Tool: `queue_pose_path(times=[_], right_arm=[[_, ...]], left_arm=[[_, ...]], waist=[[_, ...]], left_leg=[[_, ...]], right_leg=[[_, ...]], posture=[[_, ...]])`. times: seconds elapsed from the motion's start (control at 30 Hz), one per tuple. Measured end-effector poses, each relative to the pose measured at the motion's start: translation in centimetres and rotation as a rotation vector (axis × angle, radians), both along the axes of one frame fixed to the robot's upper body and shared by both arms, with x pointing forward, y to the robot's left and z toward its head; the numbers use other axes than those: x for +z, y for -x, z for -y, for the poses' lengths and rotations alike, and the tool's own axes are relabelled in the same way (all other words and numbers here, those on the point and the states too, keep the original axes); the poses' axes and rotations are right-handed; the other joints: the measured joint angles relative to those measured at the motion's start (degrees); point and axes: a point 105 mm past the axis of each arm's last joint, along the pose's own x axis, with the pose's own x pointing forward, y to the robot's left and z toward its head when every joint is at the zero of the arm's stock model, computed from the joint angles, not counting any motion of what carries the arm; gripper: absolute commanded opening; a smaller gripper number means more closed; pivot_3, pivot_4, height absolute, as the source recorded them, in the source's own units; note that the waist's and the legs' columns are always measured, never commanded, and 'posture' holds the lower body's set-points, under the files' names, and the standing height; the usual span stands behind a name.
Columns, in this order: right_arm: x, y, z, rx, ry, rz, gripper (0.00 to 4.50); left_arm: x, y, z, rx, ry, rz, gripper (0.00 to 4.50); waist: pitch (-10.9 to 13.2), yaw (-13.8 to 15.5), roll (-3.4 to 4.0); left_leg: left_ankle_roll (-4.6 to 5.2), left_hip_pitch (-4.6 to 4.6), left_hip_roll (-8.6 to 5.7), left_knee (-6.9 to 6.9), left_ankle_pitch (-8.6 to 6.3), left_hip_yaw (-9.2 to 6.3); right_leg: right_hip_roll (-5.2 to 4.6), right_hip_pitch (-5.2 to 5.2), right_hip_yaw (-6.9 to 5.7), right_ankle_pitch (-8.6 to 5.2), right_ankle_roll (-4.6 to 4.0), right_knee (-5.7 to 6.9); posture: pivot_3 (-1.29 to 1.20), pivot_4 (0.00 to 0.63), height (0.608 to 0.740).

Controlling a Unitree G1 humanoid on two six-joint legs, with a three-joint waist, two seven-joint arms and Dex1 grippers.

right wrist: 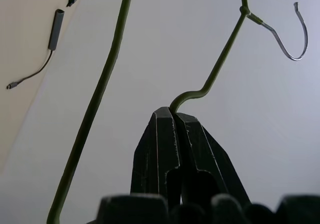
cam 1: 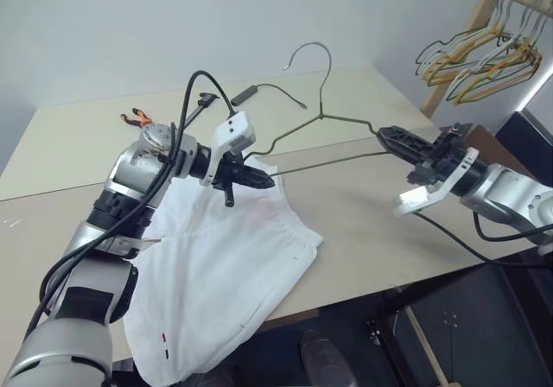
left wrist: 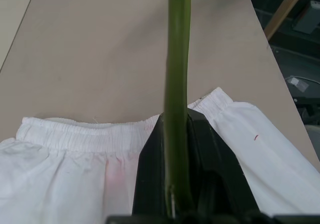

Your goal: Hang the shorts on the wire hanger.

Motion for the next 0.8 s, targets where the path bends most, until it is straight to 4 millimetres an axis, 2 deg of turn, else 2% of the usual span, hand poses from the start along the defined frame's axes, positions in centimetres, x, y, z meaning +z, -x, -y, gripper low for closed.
queue_pose_path(times=[0.1, 0.27, 0.33, 0.43, 0.53, 0.63, 0.8], right_arm=[[-0.1, 0.2, -0.2, 0.015, -0.008, -0.030, 1.09], [-0.1, 0.6, -0.4, 0.045, -0.032, -0.090, 2.82], [-0.4, 0.9, -0.3, 0.049, -0.066, -0.162, 3.54], [-1.3, 1.3, 0.2, 0.017, -0.211, -0.376, 4.48], [-1.3, 1.5, 0.1, -0.032, -0.419, -0.687, 4.48], [-0.6, 1.6, -0.3, -0.057, -0.588, -1.020, 4.48], [-1.1, 2.1, -0.8, -0.127, -0.595, -1.380, 4.48]], left_arm=[[-0.2, -0.4, -0.2, 0.026, -0.011, 0.014, 0.00], [-0.4, -1.2, -0.8, 0.085, -0.036, 0.043, 0.00], [-0.4, -1.6, -1.1, 0.117, -0.056, 0.067, 0.00], [-0.8, -2.2, -2.0, 0.148, -0.123, 0.172, 0.00], [-2.1, -1.9, -2.7, 0.108, -0.189, 0.263, 0.00], [-2.6, -0.8, -2.4, 0.018, -0.192, 0.314, 0.00], [-2.0, 0.3, -1.8, -0.083, -0.195, 0.367, 0.00]], waist=[[0.0, 0.0, 0.00], [0.0, 0.0, 0.00], [0.0, 0.1, -0.01], [0.0, 0.1, -0.02], [0.0, -0.1, -0.02], [0.0, 0.3, -0.01], [-0.1, 1.7, 0.10]], left_leg=[[0.00, 0.00, 0.00, 0.00, 0.00, -0.01], [0.00, 0.01, -0.01, 0.00, 0.00, -0.04], [0.00, 0.00, -0.01, 0.00, 0.00, -0.05], [0.00, 0.01, -0.01, 0.00, 0.00, -0.05], [0.00, 0.02, 0.02, 0.02, 0.00, -0.21], [0.01, -0.01, 0.00, 0.14, 0.00, -0.35], [0.04, -0.05, -0.04, 0.19, -0.03, -0.32]], right_leg=[[-0.01, 0.00, 0.00, 0.00, 0.00, 0.00], [-0.02, 0.01, 0.00, 0.01, 0.01, 0.01], [-0.02, 0.04, -0.02, 0.01, 0.01, -0.02], [-0.04, 0.13, -0.05, 0.02, 0.04, -0.08], [-0.06, 0.15, 0.02, 0.05, 0.08, -0.05], [-0.10, 0.17, -0.02, 0.11, 0.16, -0.01], [-0.16, 0.11, -0.02, 0.10, 0.19, -0.03]], posture=[[-0.24, 0.066, 0.740], [-0.22, 0.065, 0.740], [-0.21, 0.065, 0.740], [-0.21, 0.064, 0.740], [-0.21, 0.061, 0.740], [-0.20, 0.058, 0.740], [-0.19, 0.053, 0.740]])
